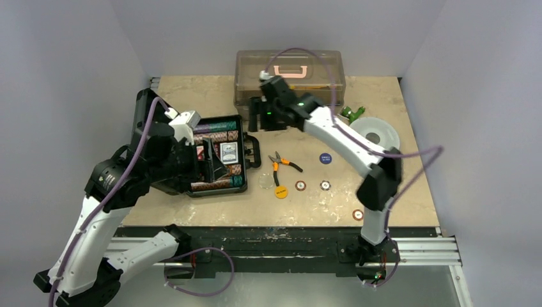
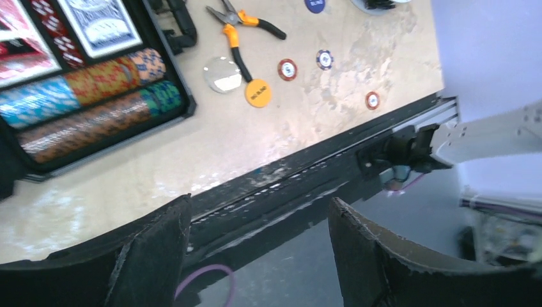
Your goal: Pack up texas hold em set
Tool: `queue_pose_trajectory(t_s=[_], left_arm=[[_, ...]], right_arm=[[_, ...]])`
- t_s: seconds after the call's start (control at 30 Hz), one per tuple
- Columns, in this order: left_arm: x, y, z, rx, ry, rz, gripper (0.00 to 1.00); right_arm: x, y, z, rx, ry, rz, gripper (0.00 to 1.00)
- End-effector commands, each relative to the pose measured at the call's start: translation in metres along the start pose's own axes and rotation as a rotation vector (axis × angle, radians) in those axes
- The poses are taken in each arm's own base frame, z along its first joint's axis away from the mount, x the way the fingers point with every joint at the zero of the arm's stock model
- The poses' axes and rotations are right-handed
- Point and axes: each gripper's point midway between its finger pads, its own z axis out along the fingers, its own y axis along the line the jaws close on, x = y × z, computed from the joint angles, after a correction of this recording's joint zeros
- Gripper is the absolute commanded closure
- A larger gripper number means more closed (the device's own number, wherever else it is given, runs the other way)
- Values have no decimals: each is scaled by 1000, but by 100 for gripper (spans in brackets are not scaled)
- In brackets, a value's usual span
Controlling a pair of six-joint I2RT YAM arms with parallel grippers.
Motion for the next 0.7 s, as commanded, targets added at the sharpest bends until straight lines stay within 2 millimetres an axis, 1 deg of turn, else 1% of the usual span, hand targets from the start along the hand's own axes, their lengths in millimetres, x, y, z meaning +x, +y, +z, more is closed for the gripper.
queue_pose_trajectory(t_s=[0.0, 0.1, 0.13, 0.17, 0.23, 0.3, 0.33, 0.43, 0.47, 0.57, 0.6, 0.67], left_arm=[[3, -22, 34, 111, 39, -175, 25], [19, -32, 66, 190, 122, -282, 25], [20, -37, 78, 222, 133, -307, 26], [25, -38, 90, 235, 159, -334, 26], [38, -39, 113, 235, 217, -361, 27], [51, -37, 135, 186, 273, -348, 28], [57, -35, 145, 147, 296, -328, 29], [73, -29, 173, -2, 370, -278, 31], [78, -26, 182, -60, 396, -260, 31], [86, -18, 212, -200, 428, -185, 32], [84, -15, 224, -225, 418, -140, 32], [90, -9, 246, -223, 456, -29, 31]], right_arm=[[28, -59, -59, 48, 11, 79, 29], [64, -106, -82, 119, 36, 113, 19], [77, -118, -89, 146, 44, 121, 16], [90, -131, -96, 177, 51, 128, 13], [109, -149, -111, 225, 40, 147, 8], [130, -164, -122, 256, 30, 168, 4], [138, -169, -128, 272, 27, 186, 3], [154, -184, -149, 326, 27, 229, 1], [156, -186, -153, 334, 21, 231, 1], [157, -194, -166, 363, -6, 222, 1], [156, -196, -169, 371, -16, 217, 1], [152, -198, -175, 378, -43, 211, 1]])
